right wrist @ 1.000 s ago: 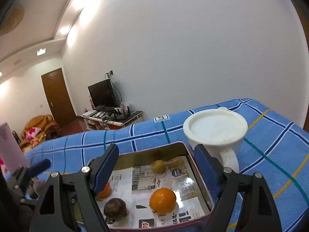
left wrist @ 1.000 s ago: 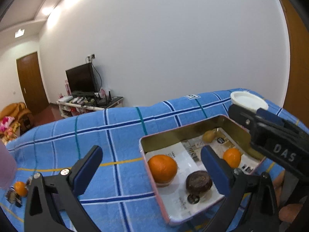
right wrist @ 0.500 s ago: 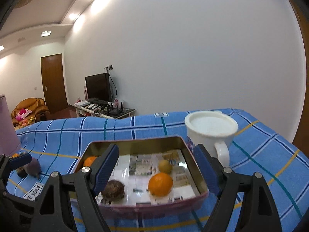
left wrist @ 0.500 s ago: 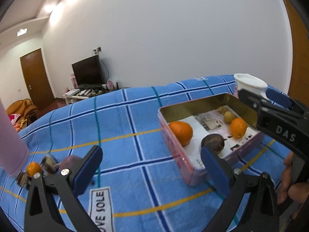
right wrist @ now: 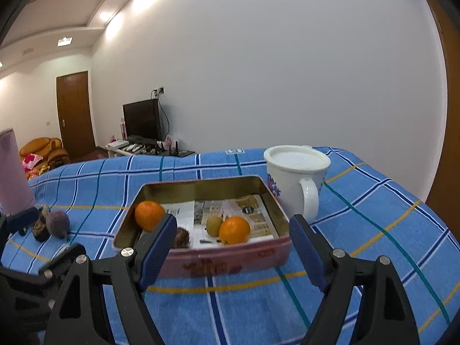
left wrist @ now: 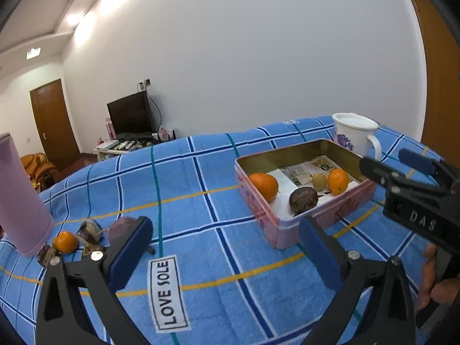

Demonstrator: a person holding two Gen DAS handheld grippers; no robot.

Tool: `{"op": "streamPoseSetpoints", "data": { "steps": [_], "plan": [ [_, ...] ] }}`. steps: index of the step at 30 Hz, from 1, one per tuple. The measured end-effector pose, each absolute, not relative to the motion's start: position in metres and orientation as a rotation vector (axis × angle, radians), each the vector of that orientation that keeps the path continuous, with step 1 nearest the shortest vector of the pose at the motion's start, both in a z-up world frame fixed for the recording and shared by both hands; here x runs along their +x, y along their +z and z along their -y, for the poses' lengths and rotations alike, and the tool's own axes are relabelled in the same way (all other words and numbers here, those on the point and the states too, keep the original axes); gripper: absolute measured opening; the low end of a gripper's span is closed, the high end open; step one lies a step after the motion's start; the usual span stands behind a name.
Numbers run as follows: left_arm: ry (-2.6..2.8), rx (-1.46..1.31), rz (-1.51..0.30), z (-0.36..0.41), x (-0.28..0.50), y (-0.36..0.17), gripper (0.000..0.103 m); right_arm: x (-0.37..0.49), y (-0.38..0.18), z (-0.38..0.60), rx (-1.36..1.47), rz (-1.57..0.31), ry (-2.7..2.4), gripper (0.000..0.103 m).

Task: Organize fruits
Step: 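Move both tools back toward the remaining fruits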

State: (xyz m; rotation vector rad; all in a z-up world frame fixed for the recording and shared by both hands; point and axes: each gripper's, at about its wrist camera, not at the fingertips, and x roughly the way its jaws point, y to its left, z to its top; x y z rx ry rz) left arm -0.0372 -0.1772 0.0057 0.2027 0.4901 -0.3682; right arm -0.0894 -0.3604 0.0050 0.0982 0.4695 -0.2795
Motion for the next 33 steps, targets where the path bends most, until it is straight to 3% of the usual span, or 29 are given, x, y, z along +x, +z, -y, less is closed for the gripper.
{"op": "streamPoseSetpoints", "data": {
  "steps": [21, 33],
  "plan": [
    [-0.118, 0.202, -0.55, 0.024, 0.015, 0.016, 0.103, -0.026, 0.026, 0.213, 0.066, -0.516, 0.048, 0.081],
    [0.044, 0.124, -0.691, -0.05, 0.079, -0.01, 0.099, 0.042, -0.013, 0.16, 0.097, -0.721, 0.145, 0.081]
  ]
}}
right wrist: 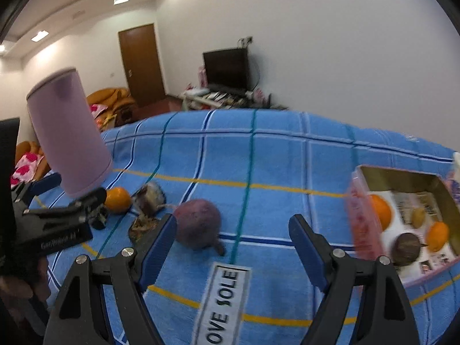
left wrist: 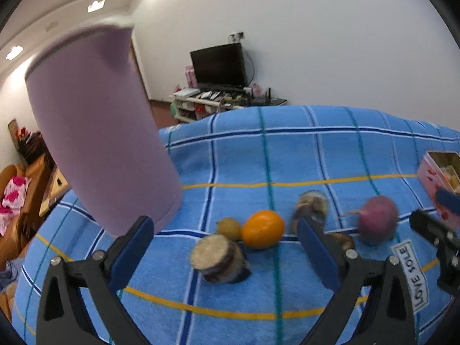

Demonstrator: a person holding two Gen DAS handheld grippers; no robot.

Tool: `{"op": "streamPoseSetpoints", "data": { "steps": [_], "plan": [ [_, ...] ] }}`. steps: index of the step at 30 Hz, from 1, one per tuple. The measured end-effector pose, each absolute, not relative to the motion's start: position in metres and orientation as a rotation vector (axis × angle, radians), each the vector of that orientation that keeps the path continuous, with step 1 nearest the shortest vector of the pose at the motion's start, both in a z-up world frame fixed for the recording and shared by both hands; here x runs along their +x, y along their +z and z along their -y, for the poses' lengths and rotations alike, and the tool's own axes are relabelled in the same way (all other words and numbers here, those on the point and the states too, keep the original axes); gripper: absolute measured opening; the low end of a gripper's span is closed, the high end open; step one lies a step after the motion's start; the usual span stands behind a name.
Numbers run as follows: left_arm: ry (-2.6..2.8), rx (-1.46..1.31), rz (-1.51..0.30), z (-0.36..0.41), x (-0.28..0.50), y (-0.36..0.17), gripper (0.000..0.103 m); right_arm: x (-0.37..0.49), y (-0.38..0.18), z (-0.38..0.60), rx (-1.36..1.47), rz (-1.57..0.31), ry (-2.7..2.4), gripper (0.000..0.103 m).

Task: Organize fruits
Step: 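Move both tools back toward the remaining fruits, then grasp the purple beet with the right tool while the left tool grasps a cut root slice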

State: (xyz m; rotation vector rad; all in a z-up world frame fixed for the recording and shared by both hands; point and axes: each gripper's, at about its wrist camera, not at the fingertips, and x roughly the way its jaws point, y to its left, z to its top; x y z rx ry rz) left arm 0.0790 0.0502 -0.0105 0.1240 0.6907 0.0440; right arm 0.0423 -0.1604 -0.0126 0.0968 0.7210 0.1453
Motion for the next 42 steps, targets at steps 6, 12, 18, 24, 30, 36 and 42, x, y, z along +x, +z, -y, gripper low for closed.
{"op": "streamPoseSetpoints", "data": {
  "steps": [6, 12, 18, 24, 30, 36, 42],
  "plan": [
    [0.055, 0.067, -0.777, -0.065, 0.09, -0.034, 0.096, 0.067, -0.03, 0.142, 0.079, -0.797, 0.198, 0.081],
    [0.07, 0.064, -0.794, -0.073, 0.092, -0.038, 0.095, 0.084, -0.045, 0.128, 0.033, -0.872, 0.205, 0.068],
    [0.056, 0.032, -0.826, -0.084, 0.097, -0.043, 0.095, 0.087, -0.051, 0.117, -0.007, -0.905, 0.228, 0.054],
    [0.005, -0.029, -0.846, -0.091, 0.1, -0.047, 0.073, 0.084, -0.05, 0.125, 0.035, -0.901, 0.236, 0.054],
    [-0.083, -0.023, -0.852, -0.081, 0.098, -0.049, 0.046, 0.073, -0.041, 0.15, 0.176, -0.814, 0.283, 0.054],
    [-0.135, -0.07, -0.821, -0.088, 0.092, -0.043, 0.042, 0.065, -0.034, 0.16, 0.233, -0.747, 0.252, 0.054],
    [-0.199, -0.096, -0.715, -0.085, 0.079, -0.026, 0.039, 0.056, -0.022, 0.157, 0.216, -0.663, 0.252, 0.054]
  ]
}}
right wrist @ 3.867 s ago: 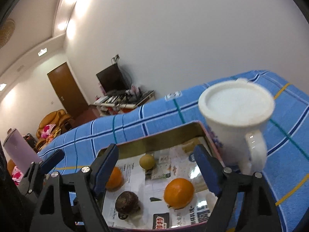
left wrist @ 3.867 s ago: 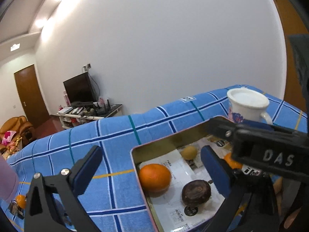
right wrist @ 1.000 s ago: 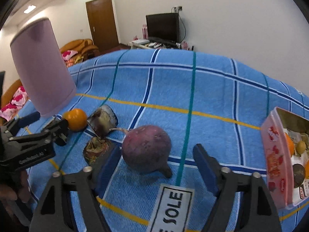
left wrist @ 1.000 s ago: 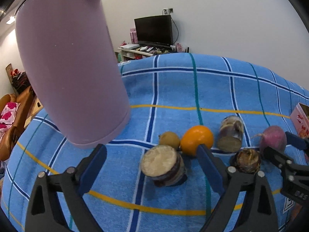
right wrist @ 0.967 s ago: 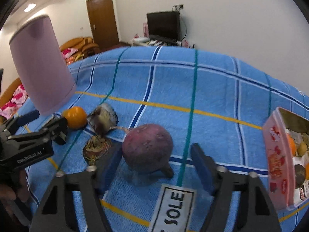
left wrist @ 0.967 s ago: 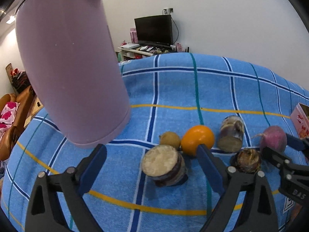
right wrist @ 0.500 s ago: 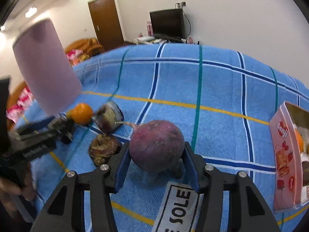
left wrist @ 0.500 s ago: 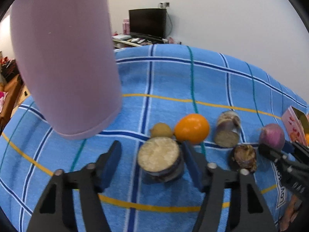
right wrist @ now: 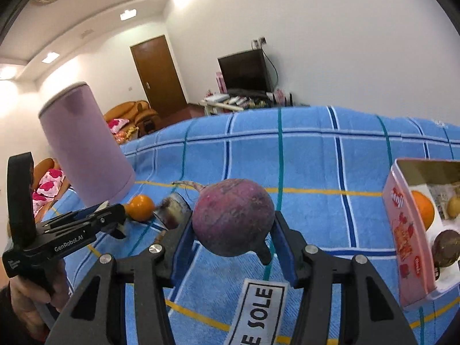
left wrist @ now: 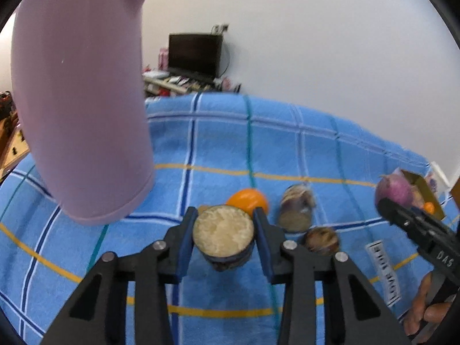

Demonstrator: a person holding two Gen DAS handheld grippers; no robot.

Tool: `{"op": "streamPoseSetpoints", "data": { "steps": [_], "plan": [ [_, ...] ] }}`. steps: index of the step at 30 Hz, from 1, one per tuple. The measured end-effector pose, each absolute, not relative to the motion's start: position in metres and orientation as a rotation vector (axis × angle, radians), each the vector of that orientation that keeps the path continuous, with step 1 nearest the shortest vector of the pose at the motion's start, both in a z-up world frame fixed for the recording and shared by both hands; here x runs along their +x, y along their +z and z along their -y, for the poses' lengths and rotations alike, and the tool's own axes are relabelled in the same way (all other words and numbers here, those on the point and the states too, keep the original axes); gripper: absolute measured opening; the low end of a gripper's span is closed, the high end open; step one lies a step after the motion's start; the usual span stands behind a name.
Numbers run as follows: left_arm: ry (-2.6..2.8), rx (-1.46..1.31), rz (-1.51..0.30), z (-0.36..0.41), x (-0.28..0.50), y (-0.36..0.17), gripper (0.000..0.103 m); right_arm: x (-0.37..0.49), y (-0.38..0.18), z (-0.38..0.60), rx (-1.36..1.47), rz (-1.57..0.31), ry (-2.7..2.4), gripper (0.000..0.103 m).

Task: Organize fruits
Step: 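Grasp the purple beet with the right tool while the left tool grasps a cut root slice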

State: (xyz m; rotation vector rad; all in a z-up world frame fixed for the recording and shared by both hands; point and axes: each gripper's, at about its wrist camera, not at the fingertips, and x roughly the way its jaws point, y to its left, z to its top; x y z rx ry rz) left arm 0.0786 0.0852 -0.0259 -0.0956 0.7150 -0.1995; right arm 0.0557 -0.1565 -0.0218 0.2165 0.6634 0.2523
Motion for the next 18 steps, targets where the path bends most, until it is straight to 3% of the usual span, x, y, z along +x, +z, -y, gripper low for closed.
{"op": "streamPoseSetpoints", "data": {
  "steps": [7, 18],
  "plan": [
    [-0.241, -0.068, -0.564, -0.078, 0.063, -0.003, 0.039, 0.049, -0.01, 0.163, 0.264, -0.584, 0.277, 0.054],
    [-0.281, -0.057, -0.53, -0.068, 0.054, 0.003, 0.039, 0.043, -0.003, 0.169, 0.28, -0.546, 0.292, 0.054]
  ]
}}
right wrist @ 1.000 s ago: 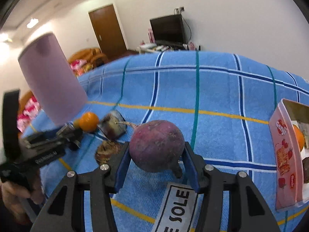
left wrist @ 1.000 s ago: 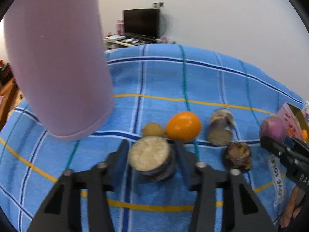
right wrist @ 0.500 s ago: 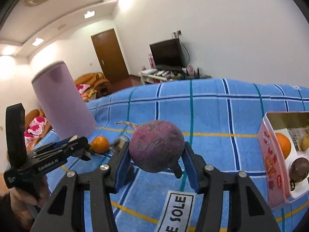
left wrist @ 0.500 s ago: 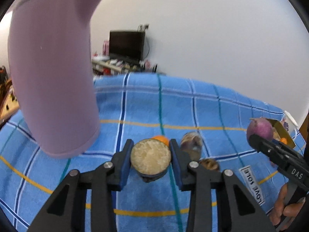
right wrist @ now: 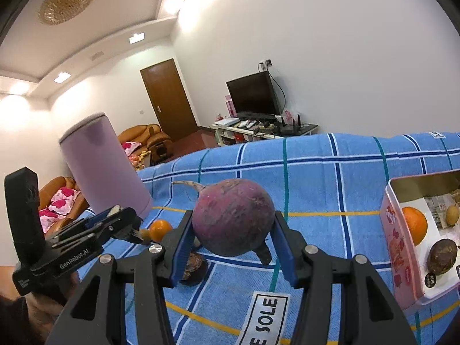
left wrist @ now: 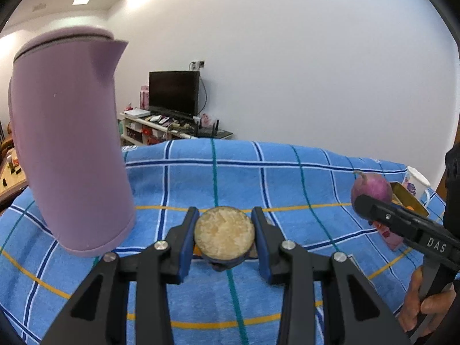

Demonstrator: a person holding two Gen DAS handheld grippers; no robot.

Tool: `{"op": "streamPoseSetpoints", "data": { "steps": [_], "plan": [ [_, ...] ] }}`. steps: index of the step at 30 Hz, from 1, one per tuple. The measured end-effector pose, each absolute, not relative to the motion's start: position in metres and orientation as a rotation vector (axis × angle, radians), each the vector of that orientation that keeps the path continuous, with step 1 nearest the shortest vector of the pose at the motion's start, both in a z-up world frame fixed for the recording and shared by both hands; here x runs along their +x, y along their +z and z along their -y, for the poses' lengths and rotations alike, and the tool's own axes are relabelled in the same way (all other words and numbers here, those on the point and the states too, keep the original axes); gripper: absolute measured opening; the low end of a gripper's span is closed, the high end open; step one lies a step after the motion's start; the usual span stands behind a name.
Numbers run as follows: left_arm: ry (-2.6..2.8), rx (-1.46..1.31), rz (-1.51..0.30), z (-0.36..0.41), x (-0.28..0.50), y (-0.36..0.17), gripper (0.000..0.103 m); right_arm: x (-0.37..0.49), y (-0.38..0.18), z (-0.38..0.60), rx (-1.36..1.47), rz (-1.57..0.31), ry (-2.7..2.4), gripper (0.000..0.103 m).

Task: Organize fruits
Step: 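Grasp the purple beet with the right tool while the left tool grasps a cut root slice, then carry the beet and root slice over the pink tin with both tools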

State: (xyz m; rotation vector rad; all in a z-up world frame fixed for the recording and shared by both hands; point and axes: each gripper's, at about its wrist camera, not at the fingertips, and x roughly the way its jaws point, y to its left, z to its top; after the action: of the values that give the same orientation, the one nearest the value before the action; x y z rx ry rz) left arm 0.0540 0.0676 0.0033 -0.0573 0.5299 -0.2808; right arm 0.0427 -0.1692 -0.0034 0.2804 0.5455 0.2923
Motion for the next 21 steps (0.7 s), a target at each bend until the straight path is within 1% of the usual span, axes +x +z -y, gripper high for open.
{"op": "streamPoseSetpoints", "data": {
  "steps": [10, 21],
  "plan": [
    [-0.296, -0.038, -0.518, -0.044, 0.043, 0.012, 0.039, 0.031, 0.006, 0.191, 0.313, -0.506, 0.283, 0.054],
    [-0.339, 0.004, -0.5, 0.003, 0.03, 0.032, 0.039, 0.012, 0.016, 0.236, 0.339, -0.459, 0.219, 0.054]
  ]
}}
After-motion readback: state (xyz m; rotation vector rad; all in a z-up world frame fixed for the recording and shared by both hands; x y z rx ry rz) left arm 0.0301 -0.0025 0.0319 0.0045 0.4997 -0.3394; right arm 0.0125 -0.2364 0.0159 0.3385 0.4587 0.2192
